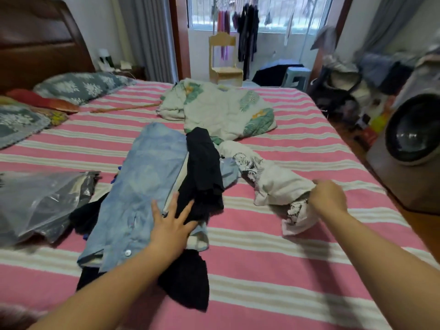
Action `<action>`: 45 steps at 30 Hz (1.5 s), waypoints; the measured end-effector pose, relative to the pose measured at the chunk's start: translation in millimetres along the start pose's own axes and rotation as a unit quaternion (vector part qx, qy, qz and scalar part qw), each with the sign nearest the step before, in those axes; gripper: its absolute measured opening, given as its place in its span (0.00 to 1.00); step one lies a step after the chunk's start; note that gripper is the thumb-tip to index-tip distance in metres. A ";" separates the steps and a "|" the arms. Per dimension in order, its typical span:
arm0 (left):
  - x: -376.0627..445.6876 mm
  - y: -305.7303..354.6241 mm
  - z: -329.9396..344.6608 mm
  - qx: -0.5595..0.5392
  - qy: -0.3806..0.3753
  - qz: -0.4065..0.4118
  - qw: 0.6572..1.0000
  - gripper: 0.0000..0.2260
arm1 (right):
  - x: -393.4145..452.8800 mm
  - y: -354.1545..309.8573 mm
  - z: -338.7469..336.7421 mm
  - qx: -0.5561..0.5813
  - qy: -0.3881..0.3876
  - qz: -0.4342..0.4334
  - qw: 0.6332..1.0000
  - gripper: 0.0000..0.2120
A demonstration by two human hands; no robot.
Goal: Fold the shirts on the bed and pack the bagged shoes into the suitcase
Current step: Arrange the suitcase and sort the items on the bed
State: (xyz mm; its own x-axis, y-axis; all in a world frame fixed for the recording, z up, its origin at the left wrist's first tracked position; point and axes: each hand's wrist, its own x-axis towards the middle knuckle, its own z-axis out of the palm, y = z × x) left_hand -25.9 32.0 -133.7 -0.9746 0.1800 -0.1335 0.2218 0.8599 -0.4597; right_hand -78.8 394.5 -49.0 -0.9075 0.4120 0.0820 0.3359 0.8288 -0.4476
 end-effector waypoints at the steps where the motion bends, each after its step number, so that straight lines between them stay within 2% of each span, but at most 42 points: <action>1: 2.0 -19.8 7.1 0.028 -0.007 -0.005 1.000 0.23 | -4.2 -3.3 -11.0 -0.012 0.002 -0.014 1.000 0.23; 4: 2.9 -86.7 29.6 0.071 -0.060 -0.091 0.991 0.21 | -6.7 -3.6 -43.9 -0.050 0.040 -0.047 0.997 0.29; 7: 5.9 -139.2 54.3 -0.036 -0.099 -0.193 0.976 0.19 | -13.1 3.8 -60.7 -0.083 0.078 -0.079 0.990 0.27; 9: 9.3 -142.0 49.4 -0.092 -0.141 -0.209 0.963 0.21 | -19.6 13.6 -54.0 -0.111 0.024 -0.051 0.992 0.24; 12: 9.6 -102.1 8.9 -0.007 -0.193 -0.196 0.961 0.22 | -23.0 21.1 -24.1 -0.192 -0.123 -0.004 0.974 0.20; 14: 16.1 -69.8 -22.4 0.035 -0.164 -0.129 0.977 0.18 | -21.4 16.6 1.8 -0.192 -0.198 -0.009 0.961 0.21; 16: 30.6 -43.8 -38.5 0.001 -0.044 -0.052 0.998 0.14 | -18.0 6.9 22.8 -0.162 -0.226 -0.040 0.960 0.21; 18: 53.9 -25.8 -38.1 -0.003 0.075 0.023 0.997 0.17 | -7.9 -4.5 44.5 -0.156 -0.221 -0.072 0.960 0.23; 19: 68.3 -21.5 -35.9 0.016 0.105 0.044 0.993 0.21 | -1.2 -10.8 54.7 -0.164 -0.221 -0.083 0.958 0.26; 21: 102.2 -23.0 -29.4 0.058 0.105 0.055 0.991 0.26 | 13.8 -20.7 71.9 -0.167 -0.230 -0.099 0.954 0.36; 23: 137.4 -35.9 -14.5 0.092 0.091 0.046 0.990 0.27 | 30.3 -25.3 87.7 -0.176 -0.225 -0.146 0.947 0.42; 25: 169.4 -55.8 0.2 0.137 0.061 0.010 0.989 0.27 | 51.6 -22.4 103.6 -0.206 -0.229 -0.183 0.934 0.40; 28: 216.5 -87.7 9.6 0.179 0.002 -0.069 0.981 0.26 | 76.6 -13.2 124.2 -0.227 -0.235 -0.178 0.928 0.32; 30: 247.2 -96.9 0.8 0.163 -0.028 -0.106 0.980 0.25 | 84.8 -7.2 130.1 -0.230 -0.190 -0.183 0.937 0.28; 33: 264.4 -82.2 -15.6 0.096 -0.055 -0.130 0.985 0.24 | 89.6 -3.3 126.0 -0.212 -0.127 -0.185 0.951 0.27; 35: 244.0 -46.1 -27.1 0.012 -0.012 -0.103 0.995 0.24 | 80.1 0.6 112.4 -0.178 -0.117 -0.209 0.954 0.31; 37: 199.2 2.6 -36.3 -0.123 0.046 -0.056 0.990 0.25 | 53.5 12.8 94.9 -0.156 -0.131 -0.238 0.950 0.38; 39: 145.6 55.6 -42.6 -0.326 0.039 0.001 0.945 0.28 | 15.1 40.9 78.4 -0.166 -0.164 -0.224 0.946 0.45; 41: 96.4 100.6 -51.0 -0.476 -0.019 0.057 0.877 0.35 | -20.3 73.3 62.8 -0.164 -0.176 -0.172 0.955 0.43; 43: 60.3 133.1 -63.2 -0.492 -0.038 0.083 0.866 0.42 | -40.9 83.7 35.6 -0.038 -0.146 -0.104 0.983 0.33; 45: 44.7 158.2 -74.2 -0.515 -0.044 0.086 0.852 0.49 | -47.4 66.2 3.8 0.087 -0.111 -0.065 0.988 0.27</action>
State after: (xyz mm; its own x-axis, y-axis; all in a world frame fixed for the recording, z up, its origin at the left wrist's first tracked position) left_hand -36.7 211.6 -147.3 -0.9145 0.3480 -0.2065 0.1711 0.7950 0.5820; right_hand -14.5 428.4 -85.9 -0.9796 0.1972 -0.0388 0.1813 0.7837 -0.5941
